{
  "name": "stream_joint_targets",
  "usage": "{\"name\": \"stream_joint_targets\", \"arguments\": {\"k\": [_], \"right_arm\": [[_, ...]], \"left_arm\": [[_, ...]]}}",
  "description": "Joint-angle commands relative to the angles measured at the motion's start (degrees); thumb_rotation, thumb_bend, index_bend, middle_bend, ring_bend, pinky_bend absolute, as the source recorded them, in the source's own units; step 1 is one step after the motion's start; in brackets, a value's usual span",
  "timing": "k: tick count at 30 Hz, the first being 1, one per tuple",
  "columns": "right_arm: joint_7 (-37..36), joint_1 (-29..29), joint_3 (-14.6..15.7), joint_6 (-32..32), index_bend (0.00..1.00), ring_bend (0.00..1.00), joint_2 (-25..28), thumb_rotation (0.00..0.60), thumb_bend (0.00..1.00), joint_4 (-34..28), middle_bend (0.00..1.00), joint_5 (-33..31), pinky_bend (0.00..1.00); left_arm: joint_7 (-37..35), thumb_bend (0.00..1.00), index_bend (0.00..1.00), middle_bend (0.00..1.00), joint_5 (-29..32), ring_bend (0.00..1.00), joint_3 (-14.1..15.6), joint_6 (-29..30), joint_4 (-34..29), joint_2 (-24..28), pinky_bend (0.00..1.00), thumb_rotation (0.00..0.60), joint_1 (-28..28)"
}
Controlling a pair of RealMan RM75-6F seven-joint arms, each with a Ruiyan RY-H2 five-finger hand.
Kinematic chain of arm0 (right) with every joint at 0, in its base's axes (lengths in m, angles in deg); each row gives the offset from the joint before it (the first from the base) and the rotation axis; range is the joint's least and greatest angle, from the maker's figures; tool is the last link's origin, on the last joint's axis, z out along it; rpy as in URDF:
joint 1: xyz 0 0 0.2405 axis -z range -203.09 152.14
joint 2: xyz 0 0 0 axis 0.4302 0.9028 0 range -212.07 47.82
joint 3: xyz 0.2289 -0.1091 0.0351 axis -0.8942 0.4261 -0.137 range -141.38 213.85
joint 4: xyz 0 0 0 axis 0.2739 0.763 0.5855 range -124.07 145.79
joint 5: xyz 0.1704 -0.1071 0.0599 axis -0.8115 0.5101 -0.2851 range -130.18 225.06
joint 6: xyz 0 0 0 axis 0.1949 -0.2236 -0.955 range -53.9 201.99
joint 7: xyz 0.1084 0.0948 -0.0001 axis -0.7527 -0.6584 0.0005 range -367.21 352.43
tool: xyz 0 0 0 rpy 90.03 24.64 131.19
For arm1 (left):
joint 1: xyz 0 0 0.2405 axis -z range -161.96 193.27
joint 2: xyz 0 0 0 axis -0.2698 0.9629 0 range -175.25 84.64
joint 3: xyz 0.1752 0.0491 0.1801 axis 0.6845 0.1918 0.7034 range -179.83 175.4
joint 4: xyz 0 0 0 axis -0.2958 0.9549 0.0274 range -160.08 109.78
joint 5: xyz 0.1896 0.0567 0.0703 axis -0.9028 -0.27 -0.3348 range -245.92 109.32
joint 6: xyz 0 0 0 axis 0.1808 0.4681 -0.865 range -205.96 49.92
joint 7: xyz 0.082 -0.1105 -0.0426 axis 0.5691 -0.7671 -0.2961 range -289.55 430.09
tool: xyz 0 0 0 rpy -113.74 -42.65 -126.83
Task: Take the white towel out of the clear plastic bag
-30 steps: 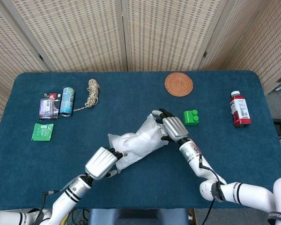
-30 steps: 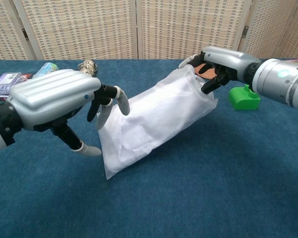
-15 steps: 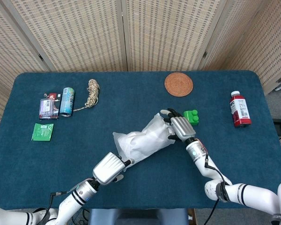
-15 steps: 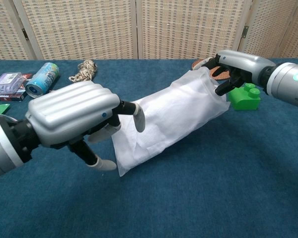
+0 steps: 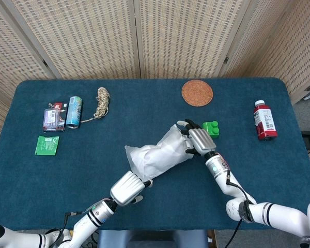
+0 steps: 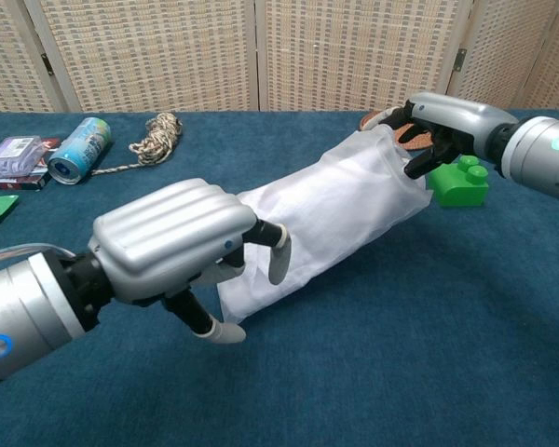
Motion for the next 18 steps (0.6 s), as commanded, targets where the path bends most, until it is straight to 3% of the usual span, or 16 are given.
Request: {"name": "stream_joint_targets", "arguments": {"k": [1,18], "right_arm": [[-0.05,0.05,-0.02,0.04,0.74,0.0,-0.02,0.6,0.62,0.04,0.14,0.0,0.15],[-1.55,0.63,-0.07,0.46,0.74,0.0,-0.14,0.6,0.62,0.88,0.14,0.61,0.15]], "left_arm": [[1.86,0.0,0.47,1.0,1.54,1.0,-0.77,-1.53,0.22,-0.67,1.0,0.6,0.13],[4.38,0.0,0.56,1.0,4.55,1.0,-3.27,-4.83,3.61,-4.12,1.0,0.6,0.79]]}}
